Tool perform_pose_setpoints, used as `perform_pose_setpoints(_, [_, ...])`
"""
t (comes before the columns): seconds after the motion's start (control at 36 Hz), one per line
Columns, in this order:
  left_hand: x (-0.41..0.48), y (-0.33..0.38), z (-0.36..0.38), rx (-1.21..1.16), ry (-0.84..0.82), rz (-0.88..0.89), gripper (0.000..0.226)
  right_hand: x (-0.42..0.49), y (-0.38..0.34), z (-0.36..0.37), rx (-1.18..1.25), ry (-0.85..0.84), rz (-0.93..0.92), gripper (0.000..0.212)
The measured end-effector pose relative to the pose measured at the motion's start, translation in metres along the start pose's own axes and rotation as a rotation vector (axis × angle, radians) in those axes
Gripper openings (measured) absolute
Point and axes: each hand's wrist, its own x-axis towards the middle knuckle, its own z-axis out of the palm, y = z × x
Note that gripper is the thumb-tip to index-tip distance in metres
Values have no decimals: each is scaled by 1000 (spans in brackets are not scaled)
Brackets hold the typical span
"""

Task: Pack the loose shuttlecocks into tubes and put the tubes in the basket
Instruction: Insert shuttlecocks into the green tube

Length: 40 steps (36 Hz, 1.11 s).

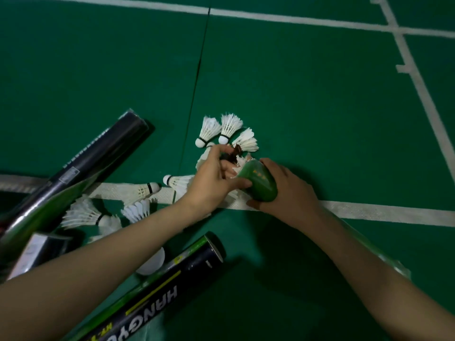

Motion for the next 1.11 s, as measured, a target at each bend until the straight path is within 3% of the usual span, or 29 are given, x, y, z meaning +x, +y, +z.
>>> perform_pose_setpoints(0.33, [-21, -17, 0, -30, -142, -116, 49, -7, -9, 14, -49, -37, -62, 91])
perform_pose_setpoints(0.75, [-20, -21, 2, -20, -177, -225, 75, -6, -5, 22, -58, -86, -23, 93])
perform_pose_setpoints(0.86, [-16, -28, 2, -49, -62, -203, 74, -8, 3, 23, -56, -94, 15, 95])
perform_pose_setpoints(0.92, [-17, -32, -5, 66, 4, -147, 69, -9, 7, 23, -45, -83, 33, 94])
perform_pose_setpoints(1.03, [-18, -50, -30, 660, 153, 101, 59, -10, 9, 22, -44, -93, 43, 95])
perform_pose_setpoints(1.11, [-14, -60, -41, 1022, 96, 138, 61, -11, 8, 23, -36, -106, 33, 95])
